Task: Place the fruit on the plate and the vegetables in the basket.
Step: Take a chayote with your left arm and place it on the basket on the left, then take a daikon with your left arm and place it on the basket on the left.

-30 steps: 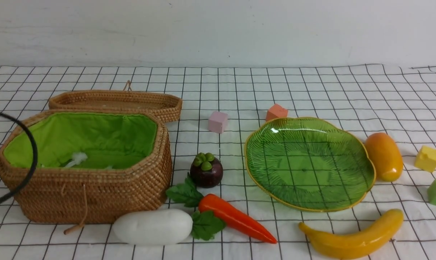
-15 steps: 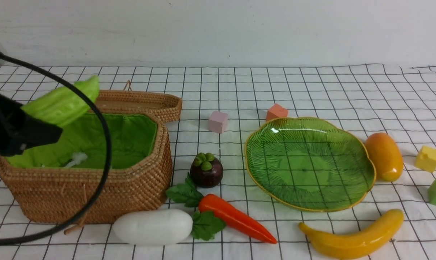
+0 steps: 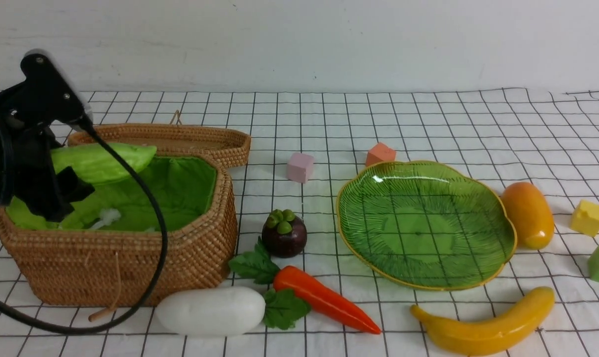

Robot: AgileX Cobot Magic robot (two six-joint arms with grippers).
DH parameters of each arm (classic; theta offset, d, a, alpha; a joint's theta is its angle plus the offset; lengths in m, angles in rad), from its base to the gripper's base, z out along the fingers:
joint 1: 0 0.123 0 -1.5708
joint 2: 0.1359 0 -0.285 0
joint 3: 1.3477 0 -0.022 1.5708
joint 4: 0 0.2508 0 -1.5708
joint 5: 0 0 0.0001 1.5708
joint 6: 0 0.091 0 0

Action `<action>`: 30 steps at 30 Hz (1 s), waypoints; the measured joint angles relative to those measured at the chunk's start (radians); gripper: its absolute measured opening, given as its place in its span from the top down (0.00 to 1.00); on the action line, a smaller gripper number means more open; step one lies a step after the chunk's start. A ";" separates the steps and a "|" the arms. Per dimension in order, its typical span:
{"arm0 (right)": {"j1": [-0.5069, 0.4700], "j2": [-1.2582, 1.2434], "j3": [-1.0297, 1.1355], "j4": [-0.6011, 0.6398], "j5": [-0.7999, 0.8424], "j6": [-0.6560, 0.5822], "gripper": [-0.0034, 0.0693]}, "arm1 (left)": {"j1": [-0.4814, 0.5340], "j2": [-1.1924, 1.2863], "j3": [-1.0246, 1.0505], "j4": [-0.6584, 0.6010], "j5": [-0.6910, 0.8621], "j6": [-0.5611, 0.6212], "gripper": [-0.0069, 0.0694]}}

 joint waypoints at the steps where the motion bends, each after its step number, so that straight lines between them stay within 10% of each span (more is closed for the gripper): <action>1: 0.000 0.000 0.000 0.000 -0.001 0.000 0.63 | 0.000 -0.004 0.000 0.000 0.007 -0.003 0.08; 10: 0.000 0.000 0.000 -0.004 -0.002 0.000 0.63 | -0.015 -0.091 0.000 -0.188 0.107 -0.177 0.17; 14: 0.000 0.000 0.000 -0.009 0.018 0.000 0.63 | -0.192 -0.152 -0.003 -0.225 0.207 -0.219 0.62; 19: 0.000 0.000 0.000 -0.010 0.072 0.000 0.63 | -0.497 -0.129 -0.007 -0.087 0.381 -0.276 0.90; 24: 0.000 0.000 0.000 -0.004 0.094 0.000 0.63 | -0.677 -0.036 -0.007 0.136 0.413 -0.437 0.82; 30: 0.000 0.000 0.000 0.028 0.105 0.000 0.63 | -0.773 0.139 -0.007 0.318 0.336 -0.549 0.35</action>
